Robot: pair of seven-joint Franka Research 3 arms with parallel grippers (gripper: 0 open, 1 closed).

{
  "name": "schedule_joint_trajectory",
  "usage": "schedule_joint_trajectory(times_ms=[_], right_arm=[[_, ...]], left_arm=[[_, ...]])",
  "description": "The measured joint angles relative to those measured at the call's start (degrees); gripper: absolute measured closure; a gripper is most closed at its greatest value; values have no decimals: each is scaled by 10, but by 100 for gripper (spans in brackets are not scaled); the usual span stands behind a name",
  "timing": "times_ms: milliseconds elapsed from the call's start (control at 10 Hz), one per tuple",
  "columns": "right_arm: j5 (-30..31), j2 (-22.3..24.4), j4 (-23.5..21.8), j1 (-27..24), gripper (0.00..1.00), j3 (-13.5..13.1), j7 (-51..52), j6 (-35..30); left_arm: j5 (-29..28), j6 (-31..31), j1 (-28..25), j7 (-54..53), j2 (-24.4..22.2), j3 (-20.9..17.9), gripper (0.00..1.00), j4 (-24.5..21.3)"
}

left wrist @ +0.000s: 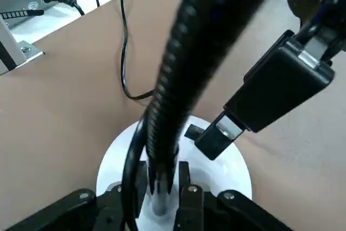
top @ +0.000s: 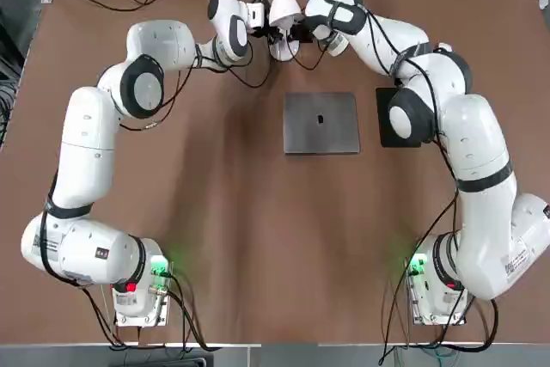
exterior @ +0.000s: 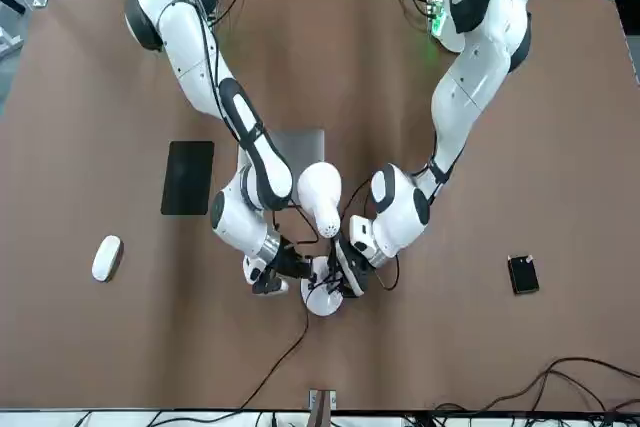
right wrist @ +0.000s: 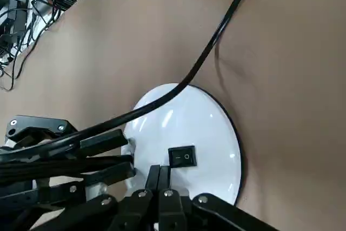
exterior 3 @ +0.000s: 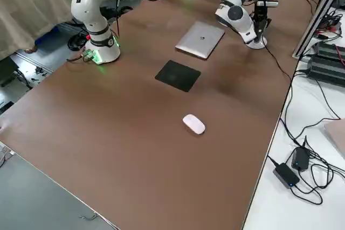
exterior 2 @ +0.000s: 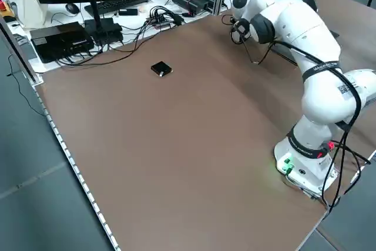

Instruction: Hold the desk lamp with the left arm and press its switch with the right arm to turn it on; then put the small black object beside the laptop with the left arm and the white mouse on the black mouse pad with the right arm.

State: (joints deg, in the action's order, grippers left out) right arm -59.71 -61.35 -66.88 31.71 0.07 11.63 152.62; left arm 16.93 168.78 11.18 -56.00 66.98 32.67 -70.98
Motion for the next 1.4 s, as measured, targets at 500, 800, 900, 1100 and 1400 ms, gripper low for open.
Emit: schedule_joint_trajectory(times_ms=[500, 800, 900, 1100, 1400], right_arm=[[0, -6, 7, 7, 99, -2, 0, 12], [0, -7, 7, 12, 99, -3, 0, 23], [0, -7, 7, 13, 99, -4, 0, 25], [0, -7, 7, 16, 99, -4, 0, 29], [0, -11, 11, 25, 99, -5, 0, 43]], left_arm=[[0, 0, 0, 1, 0, 0, 76, 0], [0, 0, -1, 1, 0, 0, 76, 0], [0, 0, -1, 1, 0, 0, 76, 0], [0, 0, -2, 1, 0, 0, 76, 0], [0, 0, -3, 1, 0, 0, 76, 0]])
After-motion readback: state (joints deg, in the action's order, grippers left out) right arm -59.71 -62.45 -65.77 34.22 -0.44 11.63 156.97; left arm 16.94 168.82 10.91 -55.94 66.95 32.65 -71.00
